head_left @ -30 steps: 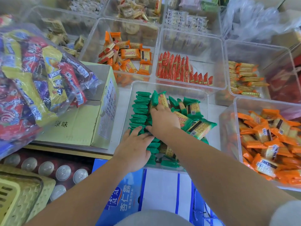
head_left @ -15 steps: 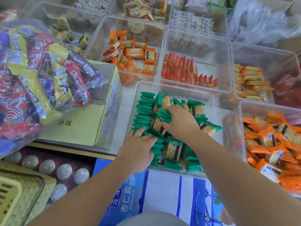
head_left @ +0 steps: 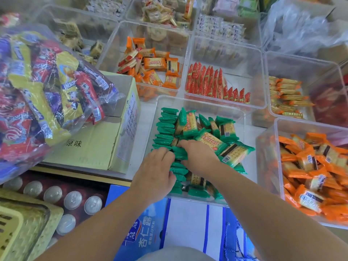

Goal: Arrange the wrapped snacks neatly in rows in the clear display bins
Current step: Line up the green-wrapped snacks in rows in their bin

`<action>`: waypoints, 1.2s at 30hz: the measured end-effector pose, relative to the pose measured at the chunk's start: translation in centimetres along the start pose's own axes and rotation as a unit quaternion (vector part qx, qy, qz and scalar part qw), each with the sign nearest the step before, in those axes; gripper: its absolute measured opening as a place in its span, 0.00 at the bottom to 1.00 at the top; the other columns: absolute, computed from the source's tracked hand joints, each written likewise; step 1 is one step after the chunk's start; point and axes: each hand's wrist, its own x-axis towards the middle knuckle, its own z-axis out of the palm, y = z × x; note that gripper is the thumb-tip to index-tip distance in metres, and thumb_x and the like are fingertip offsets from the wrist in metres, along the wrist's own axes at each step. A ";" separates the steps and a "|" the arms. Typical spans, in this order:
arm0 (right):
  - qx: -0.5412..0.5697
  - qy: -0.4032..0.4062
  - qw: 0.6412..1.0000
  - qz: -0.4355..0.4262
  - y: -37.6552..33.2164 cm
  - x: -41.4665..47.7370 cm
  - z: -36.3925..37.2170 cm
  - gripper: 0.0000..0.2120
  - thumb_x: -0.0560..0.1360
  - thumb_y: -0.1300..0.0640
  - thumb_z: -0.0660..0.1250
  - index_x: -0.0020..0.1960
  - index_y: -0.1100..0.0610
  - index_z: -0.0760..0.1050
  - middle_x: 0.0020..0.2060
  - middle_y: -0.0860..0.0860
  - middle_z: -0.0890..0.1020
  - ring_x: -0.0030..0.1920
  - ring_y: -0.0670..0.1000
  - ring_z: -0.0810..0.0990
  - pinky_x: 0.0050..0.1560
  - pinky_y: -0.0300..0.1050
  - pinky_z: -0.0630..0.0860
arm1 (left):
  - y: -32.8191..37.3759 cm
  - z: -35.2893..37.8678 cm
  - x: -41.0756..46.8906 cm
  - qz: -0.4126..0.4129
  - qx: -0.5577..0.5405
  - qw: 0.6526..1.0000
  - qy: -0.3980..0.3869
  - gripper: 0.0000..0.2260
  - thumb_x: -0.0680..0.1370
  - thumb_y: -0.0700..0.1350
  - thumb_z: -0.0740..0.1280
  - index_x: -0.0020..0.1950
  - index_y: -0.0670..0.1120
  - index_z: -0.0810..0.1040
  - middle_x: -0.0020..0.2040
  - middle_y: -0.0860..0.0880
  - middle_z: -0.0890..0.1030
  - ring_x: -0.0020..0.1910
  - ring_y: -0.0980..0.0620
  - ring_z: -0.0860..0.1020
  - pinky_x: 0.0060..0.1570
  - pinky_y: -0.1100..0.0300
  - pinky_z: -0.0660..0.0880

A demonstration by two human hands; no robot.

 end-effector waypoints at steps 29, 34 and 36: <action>-0.358 -0.024 0.908 -0.216 2.7 7.0 -2.3 0.22 0.77 0.53 0.65 0.71 0.46 0.72 0.67 0.45 0.73 0.66 0.56 0.67 0.65 0.57 0.61 | -0.4 1.3 0.6 0.016 0.069 0.991 -0.114 0.33 0.80 0.52 0.59 0.82 0.54 0.47 0.81 0.52 0.52 0.79 0.49 0.53 0.78 0.44 0.50; -0.354 -0.025 0.910 -0.214 2.9 7.1 -2.5 0.24 0.75 0.51 0.68 0.70 0.45 0.70 0.64 0.43 0.77 0.65 0.55 0.69 0.66 0.58 0.60 | -0.4 1.3 0.5 0.019 0.069 0.991 -0.109 0.33 0.79 0.51 0.59 0.82 0.54 0.48 0.80 0.51 0.55 0.78 0.48 0.56 0.77 0.44 0.53; -0.359 -0.023 0.908 -0.214 2.9 7.2 -2.4 0.23 0.74 0.51 0.69 0.68 0.46 0.70 0.62 0.43 0.77 0.65 0.56 0.69 0.67 0.59 0.58 | -0.4 1.3 0.6 0.019 0.068 0.992 -0.106 0.33 0.79 0.51 0.59 0.81 0.55 0.47 0.79 0.51 0.56 0.77 0.48 0.58 0.77 0.44 0.54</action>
